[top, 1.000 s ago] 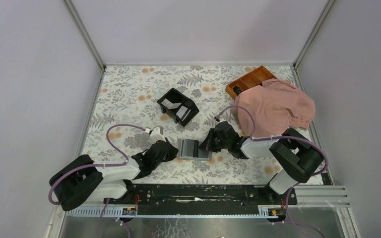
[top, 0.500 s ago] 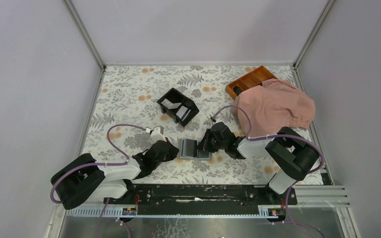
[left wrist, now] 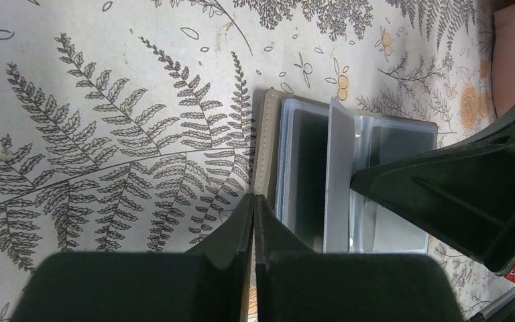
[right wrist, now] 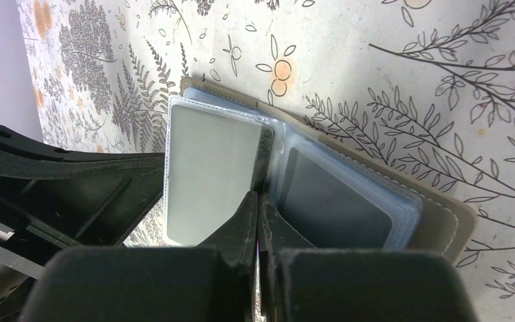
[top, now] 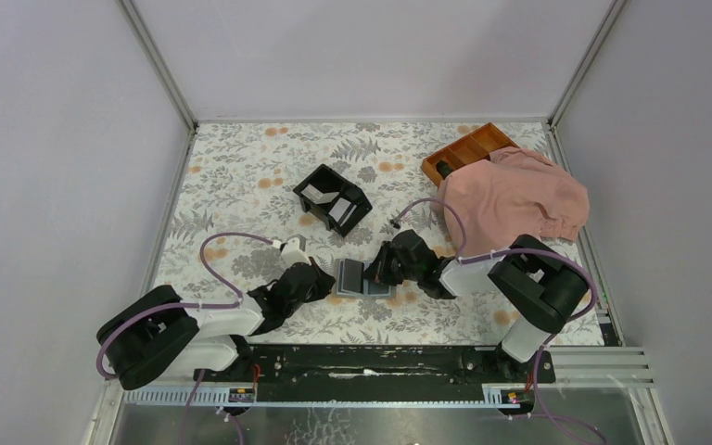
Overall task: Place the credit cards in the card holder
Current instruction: Insert the credit card into the card holder, then close the card holder at the center of the board.
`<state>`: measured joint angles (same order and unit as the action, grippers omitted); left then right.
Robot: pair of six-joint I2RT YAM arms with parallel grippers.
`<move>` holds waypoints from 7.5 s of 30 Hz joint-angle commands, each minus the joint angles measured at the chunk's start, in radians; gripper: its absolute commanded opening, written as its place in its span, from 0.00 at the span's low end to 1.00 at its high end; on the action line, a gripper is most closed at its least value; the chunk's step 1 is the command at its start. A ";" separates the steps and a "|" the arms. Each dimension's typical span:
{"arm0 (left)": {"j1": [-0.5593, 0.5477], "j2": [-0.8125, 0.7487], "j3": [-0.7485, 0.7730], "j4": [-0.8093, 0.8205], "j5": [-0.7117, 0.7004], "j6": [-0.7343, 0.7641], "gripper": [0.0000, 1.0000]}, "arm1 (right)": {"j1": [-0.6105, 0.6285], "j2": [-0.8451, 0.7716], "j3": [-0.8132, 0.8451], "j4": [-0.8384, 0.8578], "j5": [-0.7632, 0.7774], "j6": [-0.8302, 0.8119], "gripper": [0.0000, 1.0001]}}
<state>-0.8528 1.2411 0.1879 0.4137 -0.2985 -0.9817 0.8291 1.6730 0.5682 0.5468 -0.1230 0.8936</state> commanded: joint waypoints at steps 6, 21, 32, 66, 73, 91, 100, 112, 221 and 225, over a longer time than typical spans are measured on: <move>-0.005 -0.002 -0.025 -0.041 0.020 -0.005 0.04 | 0.041 -0.086 0.064 -0.118 0.029 -0.068 0.14; -0.004 -0.006 -0.034 -0.053 0.021 -0.015 0.04 | 0.074 -0.342 0.139 -0.615 0.328 -0.232 0.44; -0.005 -0.009 -0.033 -0.060 0.026 -0.012 0.04 | 0.082 -0.374 0.093 -0.694 0.416 -0.219 0.49; -0.005 -0.223 -0.055 -0.195 -0.059 -0.015 0.16 | 0.082 -0.299 0.047 -0.641 0.503 -0.192 0.20; -0.005 -0.121 -0.010 -0.192 -0.027 0.040 0.03 | 0.080 -0.317 0.042 -0.642 0.505 -0.191 0.20; -0.005 0.080 -0.048 0.121 0.135 0.055 0.00 | 0.080 -0.292 0.043 -0.634 0.476 -0.189 0.19; -0.005 -0.106 -0.089 0.166 0.152 0.062 0.00 | 0.080 -0.270 0.050 -0.618 0.460 -0.190 0.18; -0.005 -0.136 -0.076 0.102 0.115 0.060 0.00 | 0.080 -0.259 0.065 -0.626 0.453 -0.198 0.18; -0.169 0.386 -0.009 0.839 0.196 -0.168 0.33 | 0.081 -0.244 0.032 -0.562 0.410 -0.208 0.30; -0.178 0.396 0.001 0.818 0.201 -0.158 0.25 | 0.082 -0.245 0.027 -0.557 0.409 -0.207 0.30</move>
<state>-1.0172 1.6211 0.1879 1.1591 -0.0681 -1.1419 0.9035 1.4425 0.6083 -0.0078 0.2829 0.6922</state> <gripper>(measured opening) 0.279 0.299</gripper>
